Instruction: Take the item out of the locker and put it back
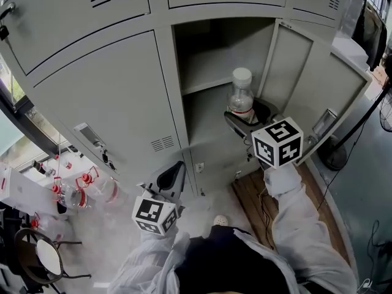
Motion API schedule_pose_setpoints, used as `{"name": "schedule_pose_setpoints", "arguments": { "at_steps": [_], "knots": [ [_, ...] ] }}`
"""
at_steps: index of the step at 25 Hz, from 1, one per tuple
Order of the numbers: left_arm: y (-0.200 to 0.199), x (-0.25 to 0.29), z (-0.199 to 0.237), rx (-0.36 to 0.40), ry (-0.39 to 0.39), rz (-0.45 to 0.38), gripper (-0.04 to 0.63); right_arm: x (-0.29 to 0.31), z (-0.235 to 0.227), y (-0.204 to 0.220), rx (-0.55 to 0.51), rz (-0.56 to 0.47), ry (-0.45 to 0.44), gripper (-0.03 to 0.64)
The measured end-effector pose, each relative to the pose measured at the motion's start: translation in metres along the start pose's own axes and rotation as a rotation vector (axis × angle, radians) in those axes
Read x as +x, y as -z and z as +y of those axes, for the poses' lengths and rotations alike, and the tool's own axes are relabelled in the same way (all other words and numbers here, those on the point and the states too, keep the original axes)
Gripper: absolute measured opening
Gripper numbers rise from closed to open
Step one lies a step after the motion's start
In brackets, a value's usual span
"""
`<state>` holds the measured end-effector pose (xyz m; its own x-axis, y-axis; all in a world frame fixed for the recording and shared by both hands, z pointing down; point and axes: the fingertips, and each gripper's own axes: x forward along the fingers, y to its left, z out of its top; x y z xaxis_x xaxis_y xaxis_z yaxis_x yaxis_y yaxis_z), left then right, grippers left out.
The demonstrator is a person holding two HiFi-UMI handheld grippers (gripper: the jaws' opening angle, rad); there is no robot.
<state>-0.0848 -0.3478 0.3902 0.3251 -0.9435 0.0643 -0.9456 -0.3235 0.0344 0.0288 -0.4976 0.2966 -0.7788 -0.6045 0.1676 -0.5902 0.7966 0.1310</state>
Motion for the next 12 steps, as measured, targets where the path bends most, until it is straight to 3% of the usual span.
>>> {"name": "schedule_pose_setpoints", "arguments": {
  "at_steps": [6, 12],
  "knots": [
    [-0.028, 0.007, 0.005, 0.031, -0.011, -0.064, 0.009, 0.015, -0.013, -0.055, -0.157, -0.05, 0.032, 0.302],
    [-0.04, 0.006, 0.007, 0.046, -0.025, -0.091, 0.009, 0.034, -0.022, -0.097, -0.387, -0.082, 0.101, 0.302]
  ]
}}
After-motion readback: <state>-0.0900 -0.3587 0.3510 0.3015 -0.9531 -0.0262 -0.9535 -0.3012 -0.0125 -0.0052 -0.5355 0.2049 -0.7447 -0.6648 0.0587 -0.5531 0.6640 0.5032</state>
